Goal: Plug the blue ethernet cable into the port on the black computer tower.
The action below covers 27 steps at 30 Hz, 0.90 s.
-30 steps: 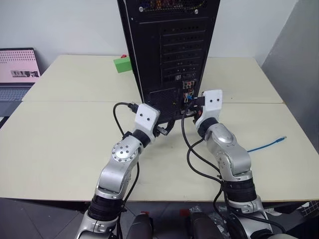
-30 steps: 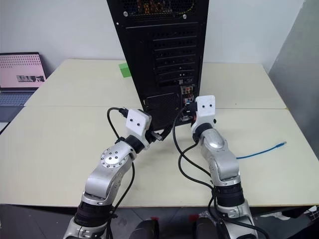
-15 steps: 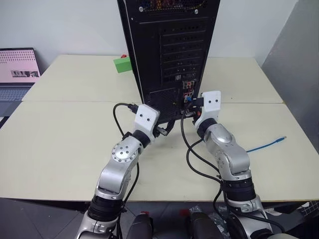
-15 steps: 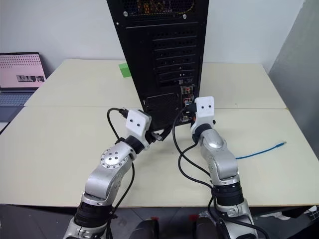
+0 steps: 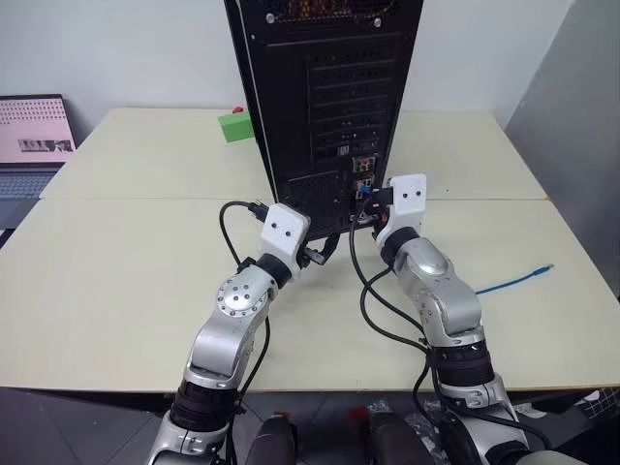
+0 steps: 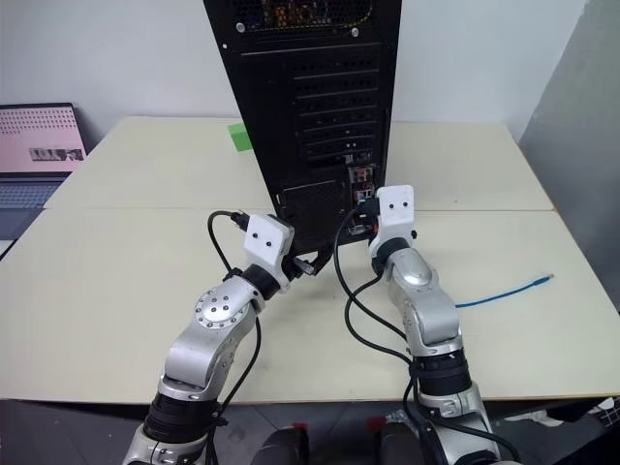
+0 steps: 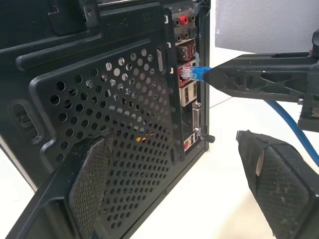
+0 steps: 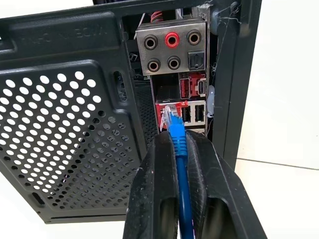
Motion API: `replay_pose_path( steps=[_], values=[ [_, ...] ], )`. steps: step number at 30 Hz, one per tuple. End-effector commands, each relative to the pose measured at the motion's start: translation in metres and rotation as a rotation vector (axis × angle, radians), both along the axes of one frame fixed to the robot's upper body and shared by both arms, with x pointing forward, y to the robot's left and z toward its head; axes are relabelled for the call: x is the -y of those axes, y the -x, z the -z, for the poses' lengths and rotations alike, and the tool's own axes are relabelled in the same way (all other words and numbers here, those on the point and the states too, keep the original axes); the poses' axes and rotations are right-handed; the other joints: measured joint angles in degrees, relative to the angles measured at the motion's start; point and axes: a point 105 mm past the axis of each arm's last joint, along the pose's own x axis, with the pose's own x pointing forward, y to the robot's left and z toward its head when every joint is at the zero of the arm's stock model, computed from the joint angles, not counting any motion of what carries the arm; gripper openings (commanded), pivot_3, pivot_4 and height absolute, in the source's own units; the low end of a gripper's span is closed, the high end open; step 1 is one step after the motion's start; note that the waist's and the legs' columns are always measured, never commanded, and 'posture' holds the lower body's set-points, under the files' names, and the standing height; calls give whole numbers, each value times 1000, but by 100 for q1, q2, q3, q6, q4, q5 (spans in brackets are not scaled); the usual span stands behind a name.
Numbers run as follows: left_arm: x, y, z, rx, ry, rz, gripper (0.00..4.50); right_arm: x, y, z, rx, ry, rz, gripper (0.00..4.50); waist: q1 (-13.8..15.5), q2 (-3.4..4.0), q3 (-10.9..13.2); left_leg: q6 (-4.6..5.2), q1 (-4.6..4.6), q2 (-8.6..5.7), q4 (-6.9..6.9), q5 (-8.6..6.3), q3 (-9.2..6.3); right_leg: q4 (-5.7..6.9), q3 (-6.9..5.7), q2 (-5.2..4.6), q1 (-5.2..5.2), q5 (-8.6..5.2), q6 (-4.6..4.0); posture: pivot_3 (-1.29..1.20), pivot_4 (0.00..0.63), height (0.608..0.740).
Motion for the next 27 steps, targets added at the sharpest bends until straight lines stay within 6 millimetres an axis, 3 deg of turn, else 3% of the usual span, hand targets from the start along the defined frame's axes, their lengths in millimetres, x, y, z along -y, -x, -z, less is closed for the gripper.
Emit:
replay_pose_path(
  steps=[1, 15, 27],
  values=[
    [1, 6, -15, 63, 8, 9, 4185, -6, 0, -19, 71, -7, -10, 0, -5, 0, 0, 0, 0, 0, 0, 0, 0, 0, 0, 0, 0, 0, 0, 0, 150, 740],
    [-1, 5, -14, 66, -2, 3, 4185, -19, -1, -16, 84, 49, -50, 0, -86, 0, 0, 0, 2, 2, 0, 0, 0, 1, 1, 3, 0, 0, 0, 0, 150, 740],
    [-2, 6, -13, 69, -8, -1, 4185, -17, -4, -14, 77, 61, -19, 0, -78, 0, 0, 0, -2, 1, -2, 0, 1, -3, 3, 1, -1, 0, 0, 0, 150, 740]
  ],
)
